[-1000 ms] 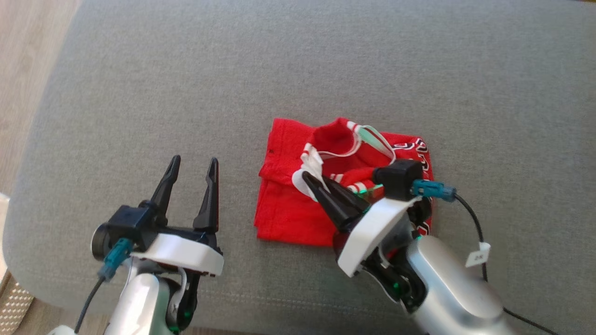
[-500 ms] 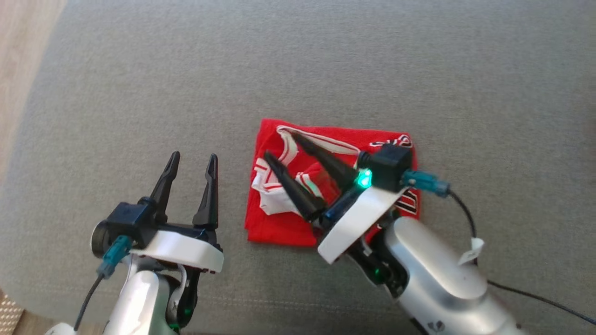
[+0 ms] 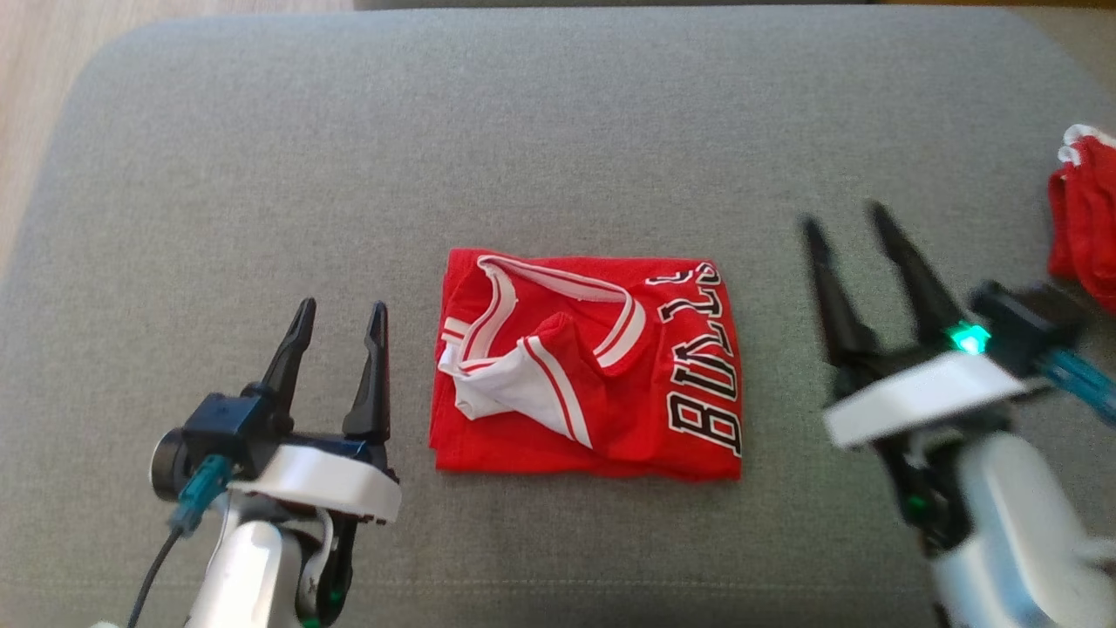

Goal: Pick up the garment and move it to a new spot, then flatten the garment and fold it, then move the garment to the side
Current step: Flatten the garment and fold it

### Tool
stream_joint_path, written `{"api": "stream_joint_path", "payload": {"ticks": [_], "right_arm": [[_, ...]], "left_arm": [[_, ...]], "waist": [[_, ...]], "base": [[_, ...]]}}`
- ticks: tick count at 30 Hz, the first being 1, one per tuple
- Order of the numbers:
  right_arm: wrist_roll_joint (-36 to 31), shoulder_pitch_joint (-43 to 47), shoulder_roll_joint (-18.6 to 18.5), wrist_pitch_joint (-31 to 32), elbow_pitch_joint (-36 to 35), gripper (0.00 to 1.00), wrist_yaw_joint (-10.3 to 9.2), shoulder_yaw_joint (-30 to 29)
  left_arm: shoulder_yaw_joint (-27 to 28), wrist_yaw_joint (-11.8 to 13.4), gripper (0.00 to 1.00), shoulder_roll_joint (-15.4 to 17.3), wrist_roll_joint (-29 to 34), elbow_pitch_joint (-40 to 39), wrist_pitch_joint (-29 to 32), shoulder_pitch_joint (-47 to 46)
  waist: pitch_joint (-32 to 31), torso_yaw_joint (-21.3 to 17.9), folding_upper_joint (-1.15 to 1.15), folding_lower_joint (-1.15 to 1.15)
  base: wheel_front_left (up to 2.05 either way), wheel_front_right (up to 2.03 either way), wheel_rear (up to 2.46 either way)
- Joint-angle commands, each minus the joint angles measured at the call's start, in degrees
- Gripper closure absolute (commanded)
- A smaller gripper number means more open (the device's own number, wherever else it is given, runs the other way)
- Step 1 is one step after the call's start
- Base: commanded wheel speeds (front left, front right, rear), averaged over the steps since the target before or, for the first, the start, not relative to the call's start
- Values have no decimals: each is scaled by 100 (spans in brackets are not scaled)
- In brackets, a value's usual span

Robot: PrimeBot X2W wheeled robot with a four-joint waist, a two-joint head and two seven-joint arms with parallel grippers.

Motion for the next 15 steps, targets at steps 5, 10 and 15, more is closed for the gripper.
{"api": "stream_joint_path", "payload": {"ticks": [5,10,15], "right_arm": [[-430,642,-44,260,-559,0,-4,-734],[-584,1036,6,406,-807,0,-4,-978],[-650,1147,56,487,-921,0,-4,-1013]], "left_arm": [[282,52,0,157,49,-241,-70,52],[263,69,0,221,68,-258,-59,179],[229,83,0,234,49,-264,-30,210]], "waist": [[-176,-62,0,0],[-253,-74,0,0],[-291,-54,0,0]], "base": [[0,0,0],[0,0,0],[0,0,0]]}}
